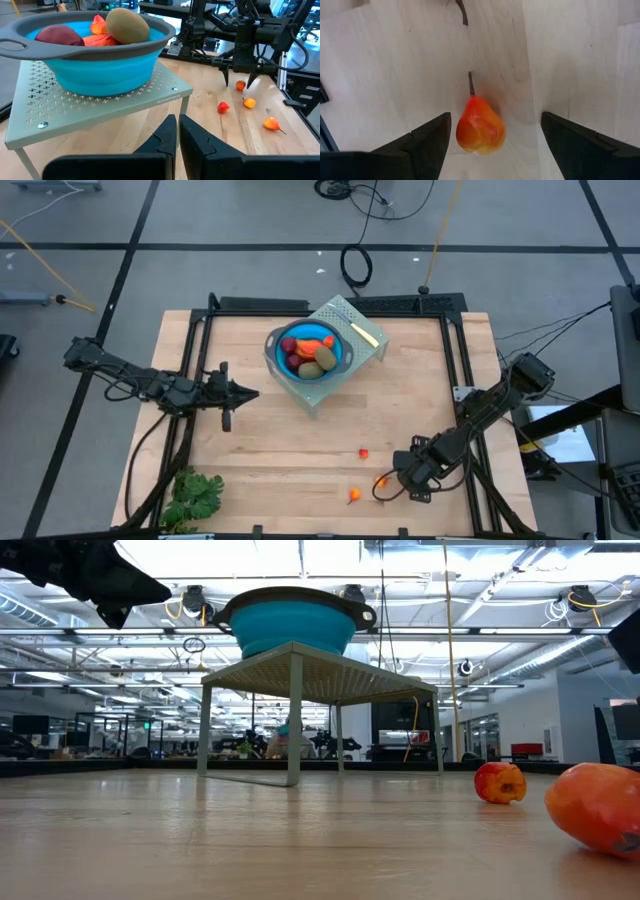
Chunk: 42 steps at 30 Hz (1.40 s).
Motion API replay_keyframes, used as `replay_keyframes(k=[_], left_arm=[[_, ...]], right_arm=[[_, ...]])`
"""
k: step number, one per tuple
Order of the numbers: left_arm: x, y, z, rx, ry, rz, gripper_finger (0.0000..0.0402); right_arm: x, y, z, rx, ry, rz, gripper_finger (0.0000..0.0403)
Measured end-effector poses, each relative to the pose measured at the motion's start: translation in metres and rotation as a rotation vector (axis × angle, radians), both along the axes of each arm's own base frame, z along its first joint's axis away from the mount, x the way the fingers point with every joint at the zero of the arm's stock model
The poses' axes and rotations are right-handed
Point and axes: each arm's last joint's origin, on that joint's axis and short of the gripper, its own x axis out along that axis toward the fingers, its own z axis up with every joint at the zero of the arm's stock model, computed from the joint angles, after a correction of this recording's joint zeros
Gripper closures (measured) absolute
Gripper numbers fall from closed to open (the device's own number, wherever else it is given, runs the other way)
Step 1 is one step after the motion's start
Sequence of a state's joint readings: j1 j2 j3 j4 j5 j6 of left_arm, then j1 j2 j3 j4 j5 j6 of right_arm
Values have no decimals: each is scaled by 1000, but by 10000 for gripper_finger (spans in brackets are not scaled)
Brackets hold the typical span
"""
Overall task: Pick & Place Fruit
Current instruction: Put the peach into the collapsible colander on the shelf
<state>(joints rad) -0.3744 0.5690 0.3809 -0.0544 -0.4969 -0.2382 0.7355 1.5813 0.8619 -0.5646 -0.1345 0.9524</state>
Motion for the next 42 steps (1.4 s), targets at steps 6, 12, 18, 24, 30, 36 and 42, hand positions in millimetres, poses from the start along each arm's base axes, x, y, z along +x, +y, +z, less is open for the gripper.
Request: replay_keyframes(k=[6,12,18,24,30,36,42], left_arm=[[0,0,0,0,0,0,382],[0,0,0,1,2,0,382],[0,0,0,1,1,0,382],[0,0,0,7,3,-1,382],[0,0,0,8,2,-1,382],[0,0,0,8,2,-1,382],[0,0,0,8,2,-2,382]], right_arm=[[-4,3,1,-3,4,18,99],[-5,3,0,-5,9,21,108],[-6,3,0,-8,15,20,148],[-6,2,-1,-13,21,18,195],[-6,2,-1,-13,25,18,233],[-7,2,-1,0,33,21,249],[-6,3,0,12,34,-13,237]])
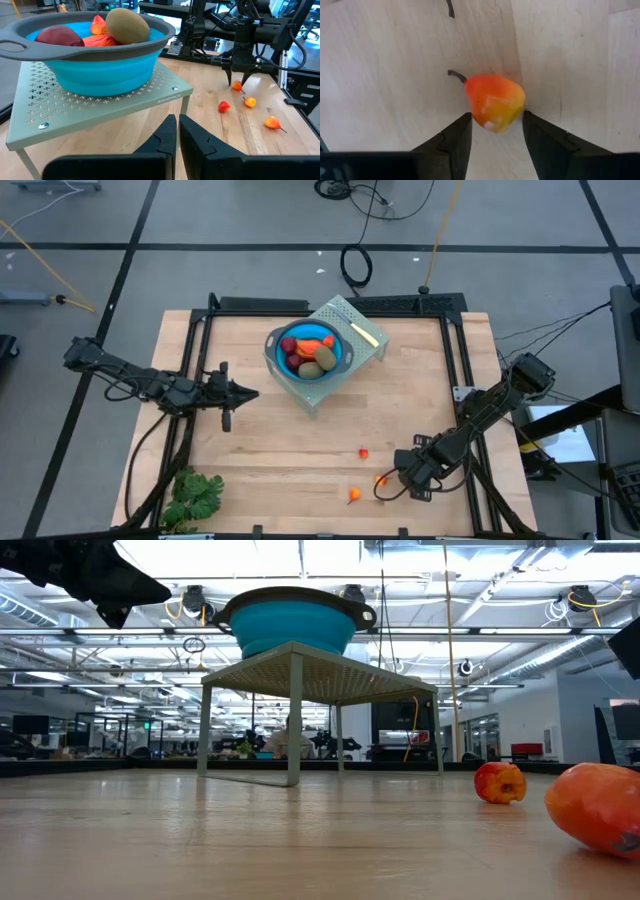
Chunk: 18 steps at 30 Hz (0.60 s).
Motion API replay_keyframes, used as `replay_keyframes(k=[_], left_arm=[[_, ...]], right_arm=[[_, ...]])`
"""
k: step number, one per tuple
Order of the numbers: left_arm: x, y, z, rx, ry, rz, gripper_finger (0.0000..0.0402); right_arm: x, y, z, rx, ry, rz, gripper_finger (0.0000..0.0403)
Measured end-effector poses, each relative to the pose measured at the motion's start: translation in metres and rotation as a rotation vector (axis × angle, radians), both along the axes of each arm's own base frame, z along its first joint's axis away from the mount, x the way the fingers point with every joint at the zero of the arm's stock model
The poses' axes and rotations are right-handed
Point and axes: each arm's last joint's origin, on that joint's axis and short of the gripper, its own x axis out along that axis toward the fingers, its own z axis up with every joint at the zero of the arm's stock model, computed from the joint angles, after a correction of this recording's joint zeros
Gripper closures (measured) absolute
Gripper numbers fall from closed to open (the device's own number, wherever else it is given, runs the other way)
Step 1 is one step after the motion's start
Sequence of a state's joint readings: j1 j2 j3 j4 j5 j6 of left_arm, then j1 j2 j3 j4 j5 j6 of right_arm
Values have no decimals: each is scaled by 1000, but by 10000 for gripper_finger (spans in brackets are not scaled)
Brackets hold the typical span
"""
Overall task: Pick & Place Fruit
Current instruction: Put the peach into the collapsible colander on the shelf
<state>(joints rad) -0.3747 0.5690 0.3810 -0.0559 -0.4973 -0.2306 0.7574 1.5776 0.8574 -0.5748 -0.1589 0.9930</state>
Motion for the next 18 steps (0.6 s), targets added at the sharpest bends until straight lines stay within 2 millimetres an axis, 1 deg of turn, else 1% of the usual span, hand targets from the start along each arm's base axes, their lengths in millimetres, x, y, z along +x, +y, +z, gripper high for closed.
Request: replay_keyframes(k=[7,12,18], left_arm=[[0,0,0,0,0,0,382],[0,0,0,-2,-1,0,382],[0,0,0,-14,-3,2,382]], right_arm=[[0,0,4,9,-24,-11,225],[0,-1,4,-23,-66,28,228],[-1,-3,4,-47,-57,32,227]])
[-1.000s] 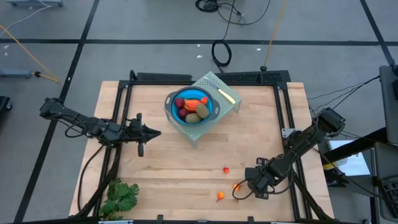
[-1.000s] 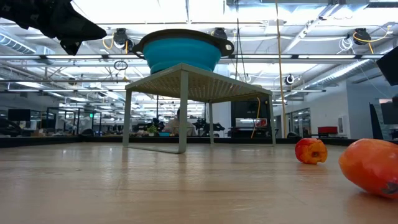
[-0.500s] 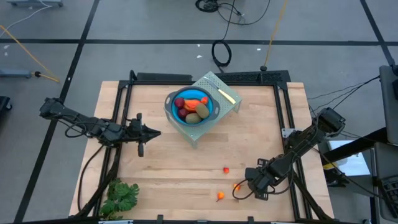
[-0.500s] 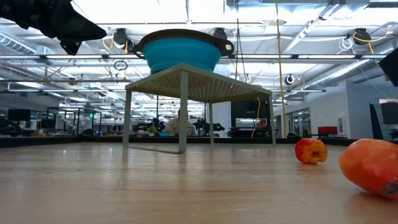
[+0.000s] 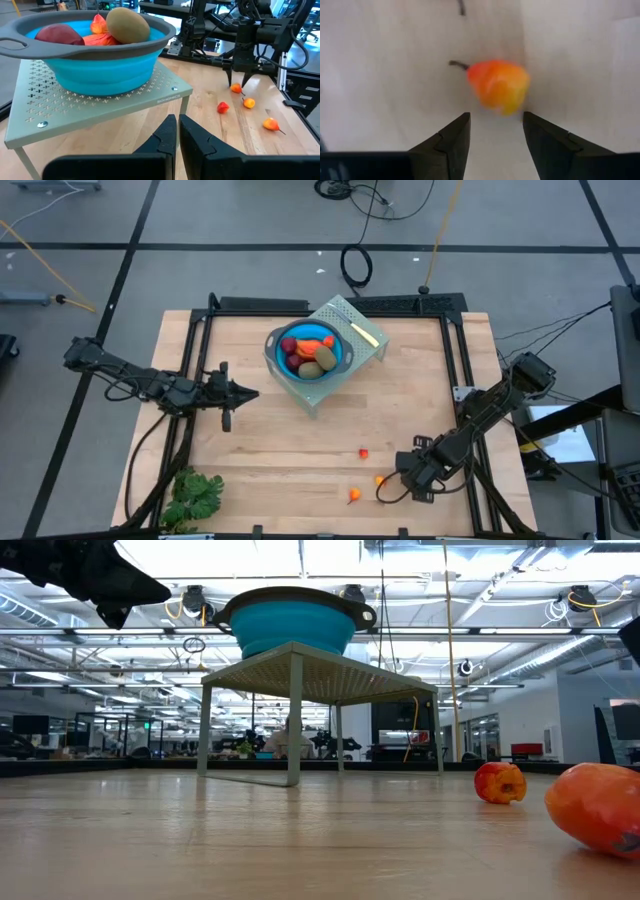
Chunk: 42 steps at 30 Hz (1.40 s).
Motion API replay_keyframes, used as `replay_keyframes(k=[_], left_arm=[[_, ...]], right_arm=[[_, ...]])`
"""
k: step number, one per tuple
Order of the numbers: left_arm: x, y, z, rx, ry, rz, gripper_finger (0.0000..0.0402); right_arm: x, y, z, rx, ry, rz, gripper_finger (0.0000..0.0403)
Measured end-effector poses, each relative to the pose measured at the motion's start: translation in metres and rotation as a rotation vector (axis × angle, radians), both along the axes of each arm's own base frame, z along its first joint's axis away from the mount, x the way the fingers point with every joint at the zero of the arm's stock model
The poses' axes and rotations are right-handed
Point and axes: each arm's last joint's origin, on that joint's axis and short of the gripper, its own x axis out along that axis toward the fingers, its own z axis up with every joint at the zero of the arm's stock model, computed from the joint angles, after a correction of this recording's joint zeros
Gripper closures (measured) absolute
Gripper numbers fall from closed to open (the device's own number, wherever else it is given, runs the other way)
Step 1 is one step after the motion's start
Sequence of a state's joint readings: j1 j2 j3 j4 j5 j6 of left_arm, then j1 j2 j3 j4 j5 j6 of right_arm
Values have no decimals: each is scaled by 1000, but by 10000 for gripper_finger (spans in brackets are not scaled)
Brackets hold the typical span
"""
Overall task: Pick & Place Fruit
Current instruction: Put the peach into the collapsible colander on the shelf
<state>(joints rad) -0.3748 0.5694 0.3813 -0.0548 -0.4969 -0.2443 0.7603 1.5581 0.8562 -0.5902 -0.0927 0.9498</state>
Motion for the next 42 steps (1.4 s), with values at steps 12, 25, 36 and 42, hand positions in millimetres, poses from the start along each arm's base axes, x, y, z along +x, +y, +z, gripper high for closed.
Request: replay_keyframes(k=[12,25,36,42], left_arm=[[0,0,0,0,0,0,382],[0,0,0,-4,-1,1,382],[0,0,0,-5,-1,1,382],[0,0,0,-8,-2,2,382]], right_arm=[[-3,-4,0,-47,23,17,231],[-3,-4,0,-62,0,161,232],[-5,-6,0,-73,20,172,232],[-5,-6,0,-73,18,180,232]])
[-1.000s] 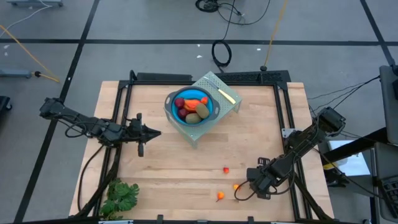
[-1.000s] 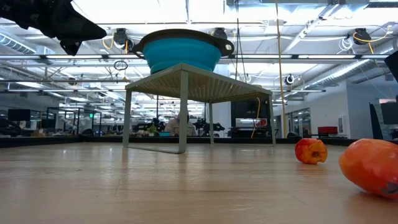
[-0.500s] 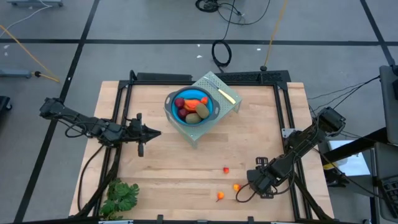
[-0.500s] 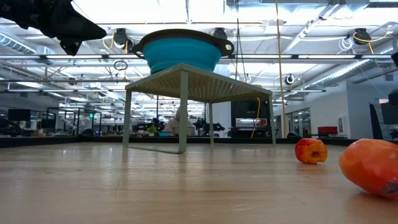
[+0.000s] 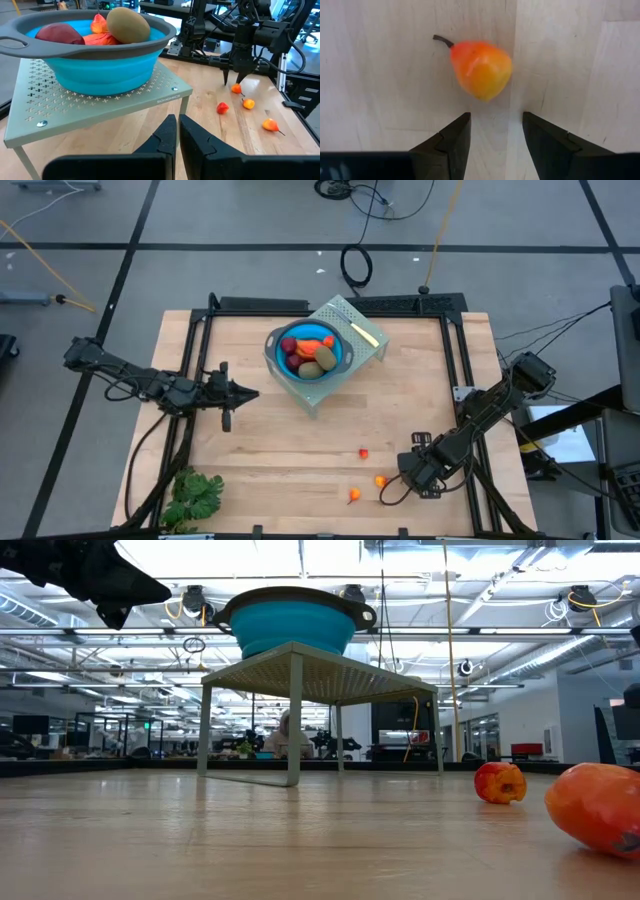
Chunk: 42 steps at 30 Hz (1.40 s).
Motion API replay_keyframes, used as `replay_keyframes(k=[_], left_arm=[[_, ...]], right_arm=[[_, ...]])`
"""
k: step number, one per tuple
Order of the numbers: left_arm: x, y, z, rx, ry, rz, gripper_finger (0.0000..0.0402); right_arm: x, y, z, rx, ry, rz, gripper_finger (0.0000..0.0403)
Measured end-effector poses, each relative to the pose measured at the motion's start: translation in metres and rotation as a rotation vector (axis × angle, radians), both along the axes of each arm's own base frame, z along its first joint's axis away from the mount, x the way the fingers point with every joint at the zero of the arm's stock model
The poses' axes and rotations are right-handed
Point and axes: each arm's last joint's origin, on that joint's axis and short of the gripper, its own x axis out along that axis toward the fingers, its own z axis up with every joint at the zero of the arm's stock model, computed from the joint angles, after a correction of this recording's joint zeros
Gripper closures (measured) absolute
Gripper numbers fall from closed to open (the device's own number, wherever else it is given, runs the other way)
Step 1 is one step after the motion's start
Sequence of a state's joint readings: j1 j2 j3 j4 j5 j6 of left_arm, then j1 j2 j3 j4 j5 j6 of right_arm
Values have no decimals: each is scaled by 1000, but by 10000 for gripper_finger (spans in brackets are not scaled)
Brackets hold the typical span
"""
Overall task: Pick & Place Fruit
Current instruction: Put the peach into the collapsible colander on the shelf
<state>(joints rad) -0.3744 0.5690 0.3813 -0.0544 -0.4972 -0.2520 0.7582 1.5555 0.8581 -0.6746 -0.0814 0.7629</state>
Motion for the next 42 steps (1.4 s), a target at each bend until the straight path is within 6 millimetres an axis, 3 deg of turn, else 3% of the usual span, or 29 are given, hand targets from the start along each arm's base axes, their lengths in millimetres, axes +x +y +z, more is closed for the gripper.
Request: replay_keyframes(k=[14,28,42], left_arm=[[0,0,0,12,2,-3,382],[0,0,0,14,3,-3,382],[0,0,0,10,2,-2,382]], right_arm=[[-3,-3,0,-36,40,-36,224],[-4,-4,0,-39,40,-6,97],[-6,-7,0,-88,38,30,64]])
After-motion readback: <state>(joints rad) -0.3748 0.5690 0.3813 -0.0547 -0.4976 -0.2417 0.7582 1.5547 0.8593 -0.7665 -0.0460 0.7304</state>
